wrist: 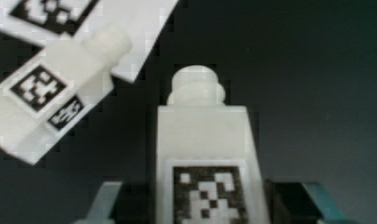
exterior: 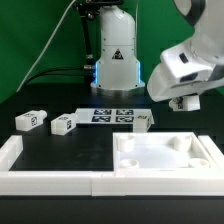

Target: Assemble one leg

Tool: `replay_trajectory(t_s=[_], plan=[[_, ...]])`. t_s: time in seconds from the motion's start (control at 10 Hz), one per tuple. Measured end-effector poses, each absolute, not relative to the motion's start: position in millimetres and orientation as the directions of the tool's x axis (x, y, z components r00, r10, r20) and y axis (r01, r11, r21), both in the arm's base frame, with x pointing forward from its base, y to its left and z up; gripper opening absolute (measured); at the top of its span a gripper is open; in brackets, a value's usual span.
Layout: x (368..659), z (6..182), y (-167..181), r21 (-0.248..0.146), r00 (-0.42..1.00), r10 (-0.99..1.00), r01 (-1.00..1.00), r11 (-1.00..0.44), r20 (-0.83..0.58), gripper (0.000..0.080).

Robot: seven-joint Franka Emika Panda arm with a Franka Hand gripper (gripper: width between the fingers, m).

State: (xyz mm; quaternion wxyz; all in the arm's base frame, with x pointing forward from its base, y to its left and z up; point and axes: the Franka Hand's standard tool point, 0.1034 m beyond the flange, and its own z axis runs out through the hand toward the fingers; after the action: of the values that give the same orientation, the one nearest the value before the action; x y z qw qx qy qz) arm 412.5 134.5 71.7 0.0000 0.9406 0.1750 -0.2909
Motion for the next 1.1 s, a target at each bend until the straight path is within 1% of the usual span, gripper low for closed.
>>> replay_trajectory(t_s=[0.1, 0.3, 0.5, 0.6, 0.7, 0.8, 0.9, 1.0, 1.1], plan=[[414, 74.2, 123, -0.065, 0.840, 0.283, 0.286, -0.956, -0.464, 0.0291], [426, 98.1, 116, -0.054, 0.896, 0.252, 0.251, -0.967, -0.366, 0.0291], [453, 121.2, 117, -0.056, 0.953, 0.225, 0.218, -0.974, -0.204, 0.0291], [458, 121.0, 117, -0.048, 0.971, 0.230, 0.227, -0.973, -0.069, 0.0291], [448, 116.9, 114, -0.041, 0.973, 0.229, 0.229, -0.973, -0.013, 0.0291], [455, 117.8, 113, -0.040, 0.965, 0.254, 0.257, -0.966, 0.061, 0.0291], [466, 120.0, 111, -0.057, 0.959, 0.273, 0.277, -0.959, 0.070, 0.0291], [484, 124.2, 110, -0.084, 0.958, 0.278, 0.283, -0.955, 0.070, 0.0291], [508, 126.7, 112, -0.101, 0.954, 0.286, 0.295, -0.950, 0.091, 0.0291]])
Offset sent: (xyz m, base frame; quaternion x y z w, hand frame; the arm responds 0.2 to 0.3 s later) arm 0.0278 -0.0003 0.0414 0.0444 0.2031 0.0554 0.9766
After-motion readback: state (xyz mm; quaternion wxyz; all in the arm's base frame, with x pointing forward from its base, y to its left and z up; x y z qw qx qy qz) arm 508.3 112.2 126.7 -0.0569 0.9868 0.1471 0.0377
